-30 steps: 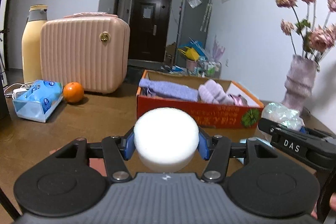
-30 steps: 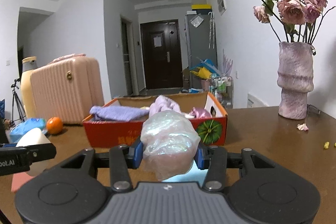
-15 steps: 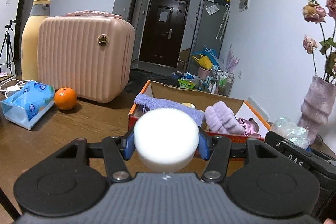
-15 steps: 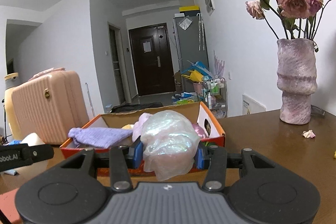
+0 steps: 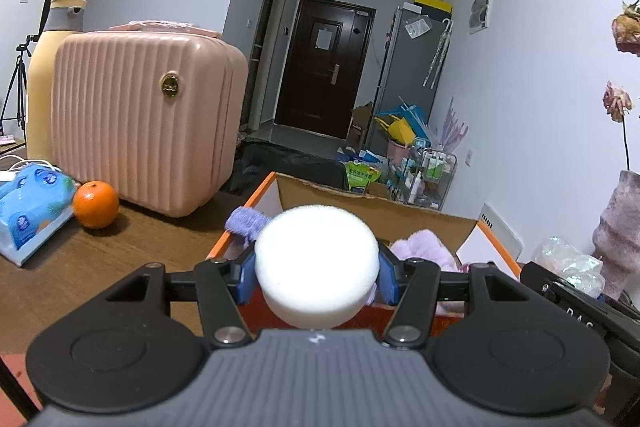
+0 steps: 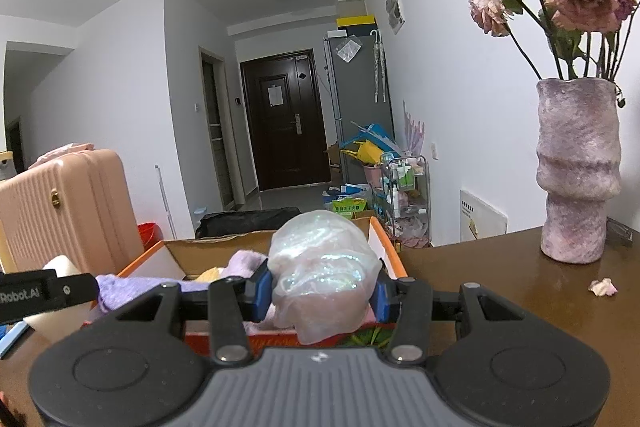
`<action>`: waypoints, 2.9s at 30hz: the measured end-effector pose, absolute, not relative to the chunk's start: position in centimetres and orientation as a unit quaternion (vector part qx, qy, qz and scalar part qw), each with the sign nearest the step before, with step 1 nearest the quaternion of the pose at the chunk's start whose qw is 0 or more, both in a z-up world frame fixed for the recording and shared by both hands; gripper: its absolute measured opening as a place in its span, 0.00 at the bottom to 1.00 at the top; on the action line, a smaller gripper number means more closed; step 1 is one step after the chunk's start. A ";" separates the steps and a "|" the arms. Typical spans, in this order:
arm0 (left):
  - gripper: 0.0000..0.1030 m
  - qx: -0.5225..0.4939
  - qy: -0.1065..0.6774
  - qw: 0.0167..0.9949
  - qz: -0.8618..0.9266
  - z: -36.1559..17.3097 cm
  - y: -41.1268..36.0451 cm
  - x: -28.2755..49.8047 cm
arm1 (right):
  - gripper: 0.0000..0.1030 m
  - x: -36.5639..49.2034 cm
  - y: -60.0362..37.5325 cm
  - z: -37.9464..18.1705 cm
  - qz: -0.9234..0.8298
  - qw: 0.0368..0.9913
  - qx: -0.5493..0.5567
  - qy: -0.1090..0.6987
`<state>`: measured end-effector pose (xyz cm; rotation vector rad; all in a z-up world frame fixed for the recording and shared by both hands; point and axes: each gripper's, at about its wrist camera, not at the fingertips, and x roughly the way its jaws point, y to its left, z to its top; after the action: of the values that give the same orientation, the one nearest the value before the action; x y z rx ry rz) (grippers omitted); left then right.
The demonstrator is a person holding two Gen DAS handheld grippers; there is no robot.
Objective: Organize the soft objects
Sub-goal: 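Carry the foam puck and mesh pouf in both grippers over the cardboard box, then open both grippers to drop the foam puck and mesh pouf into the box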
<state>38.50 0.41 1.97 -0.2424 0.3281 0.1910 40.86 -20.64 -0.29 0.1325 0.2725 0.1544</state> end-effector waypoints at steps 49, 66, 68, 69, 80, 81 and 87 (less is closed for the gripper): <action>0.85 -0.117 0.157 0.969 0.150 -0.1 1.8 51.3 | 0.72 53.6 -18.5 -1.3 0.110 0.976 0.003 0.189; 1.00 -0.134 0.149 0.965 0.172 0.1 2.0 49.6 | 1.00 52.2 -19.2 -1.0 0.089 0.982 -0.005 0.163; 1.00 -0.132 0.152 0.965 0.170 0.0 2.1 49.2 | 1.00 51.8 -19.6 -0.9 0.087 0.983 -0.003 0.162; 1.00 -0.128 0.153 0.965 0.168 -0.1 2.1 48.8 | 1.00 51.5 -19.7 -0.9 0.086 0.983 -0.002 0.161; 1.00 -0.122 0.158 0.967 0.155 -0.2 2.9 44.6 | 1.00 46.8 -21.4 -1.1 0.075 0.987 -0.001 0.142; 1.00 -0.121 0.159 0.968 0.154 -0.2 2.9 44.2 | 1.00 46.3 -21.5 -1.1 0.074 0.987 -0.003 0.141; 1.00 -0.110 0.163 0.970 0.142 -0.3 2.9 41.5 | 1.00 43.6 -21.4 -1.6 0.078 0.986 -0.013 0.148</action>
<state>41.47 2.90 -0.31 -0.2216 0.3303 0.2863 43.56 -21.35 -1.59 -0.0265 0.2979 0.1565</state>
